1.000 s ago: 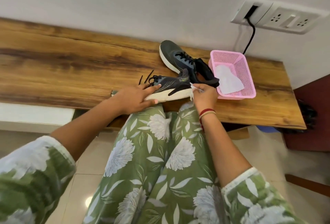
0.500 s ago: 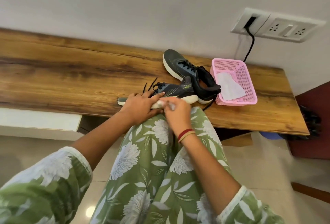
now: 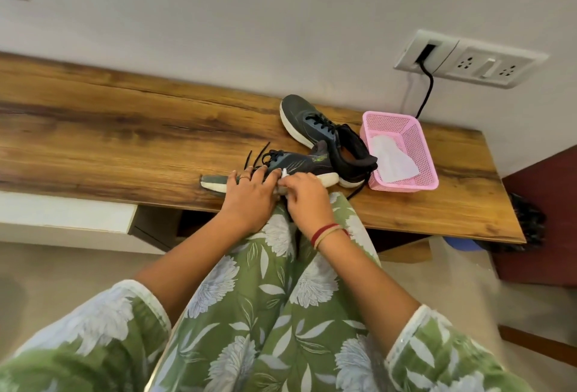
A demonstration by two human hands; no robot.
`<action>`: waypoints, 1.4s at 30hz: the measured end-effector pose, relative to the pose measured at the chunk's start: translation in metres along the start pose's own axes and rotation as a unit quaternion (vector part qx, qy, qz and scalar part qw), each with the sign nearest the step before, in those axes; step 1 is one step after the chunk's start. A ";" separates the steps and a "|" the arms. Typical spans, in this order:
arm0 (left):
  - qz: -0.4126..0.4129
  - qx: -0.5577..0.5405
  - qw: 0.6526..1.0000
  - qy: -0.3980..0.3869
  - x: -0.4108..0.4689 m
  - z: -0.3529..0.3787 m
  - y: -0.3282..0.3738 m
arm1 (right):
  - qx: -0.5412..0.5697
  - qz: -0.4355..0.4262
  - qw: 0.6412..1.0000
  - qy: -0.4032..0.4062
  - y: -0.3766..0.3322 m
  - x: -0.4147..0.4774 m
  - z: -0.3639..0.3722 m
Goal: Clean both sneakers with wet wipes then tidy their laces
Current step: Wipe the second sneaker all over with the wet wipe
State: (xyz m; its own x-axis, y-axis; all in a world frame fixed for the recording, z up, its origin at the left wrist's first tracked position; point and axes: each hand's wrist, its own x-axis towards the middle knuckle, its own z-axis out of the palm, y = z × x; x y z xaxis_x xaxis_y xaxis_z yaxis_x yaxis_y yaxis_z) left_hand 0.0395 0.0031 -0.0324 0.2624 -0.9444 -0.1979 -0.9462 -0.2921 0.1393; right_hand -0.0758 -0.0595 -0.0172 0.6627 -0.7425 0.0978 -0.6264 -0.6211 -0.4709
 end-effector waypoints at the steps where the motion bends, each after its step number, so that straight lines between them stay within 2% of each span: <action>1: 0.002 -0.001 1.000 0.003 -0.001 0.000 0.000 | 0.055 0.035 0.998 0.017 0.004 0.001 -0.006; 3: 0.005 -0.006 1.000 0.005 -0.001 -0.001 -0.001 | 0.143 0.151 0.974 0.089 0.021 0.012 -0.025; 4: 0.004 -0.009 1.000 0.007 -0.001 -0.001 -0.001 | 0.151 0.200 0.961 0.119 0.034 0.018 -0.033; 5: 0.003 -0.012 1.000 0.009 -0.001 -0.001 -0.001 | 0.135 0.230 0.955 0.126 0.047 0.024 -0.039; 7: 0.003 -0.014 1.000 0.009 -0.001 -0.002 -0.002 | 0.099 0.244 0.961 0.087 0.064 0.031 -0.039; 9: 0.005 -0.014 1.000 0.008 0.000 -0.001 -0.002 | 0.076 0.222 0.971 0.057 0.070 0.032 -0.029; 12: 0.005 -0.017 1.000 0.005 0.000 0.000 -0.002 | 0.050 0.158 0.983 0.077 0.069 0.025 -0.021; 17: 0.008 -0.015 1.000 0.009 -0.001 -0.001 -0.001 | 0.017 -0.023 0.998 0.056 0.043 0.010 -0.004; 19: -0.002 -0.017 1.000 0.014 -0.003 -0.002 0.000 | 0.073 0.004 0.995 0.063 0.038 0.008 -0.001; 22: -0.058 -0.040 0.998 0.001 0.003 -0.009 0.014 | 0.240 0.126 0.958 0.093 0.037 0.001 -0.008; 25: -0.101 -0.053 0.993 0.001 0.010 -0.012 0.032 | 0.310 0.180 0.924 0.129 0.036 -0.011 -0.019; 31: -0.060 -0.083 0.992 0.069 0.004 -0.006 0.023 | 0.433 0.256 0.829 0.245 0.043 -0.012 -0.071; 34: 0.005 -0.121 0.982 0.142 -0.001 -0.002 0.011 | 0.433 0.240 0.815 0.302 0.055 -0.011 -0.099; 37: 0.068 -0.183 0.958 0.211 -0.002 0.001 0.010 | 0.461 0.222 0.801 0.311 0.067 -0.014 -0.106; 39: 0.079 -0.214 0.950 0.215 -0.001 0.002 0.011 | 0.469 0.251 0.789 0.306 0.075 -0.018 -0.099; 42: 0.057 -0.266 0.945 0.181 0.005 0.004 0.008 | 0.443 0.321 0.788 0.282 0.083 -0.026 -0.078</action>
State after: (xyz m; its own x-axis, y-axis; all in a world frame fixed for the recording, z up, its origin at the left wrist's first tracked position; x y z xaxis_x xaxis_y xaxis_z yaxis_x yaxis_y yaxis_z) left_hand 0.0325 -0.0038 -0.0358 0.3036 -0.9356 0.1800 -0.7683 -0.1287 0.6271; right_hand -0.1770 -0.1112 0.0097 -0.1182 -0.9811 -0.1533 -0.0592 0.1611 -0.9852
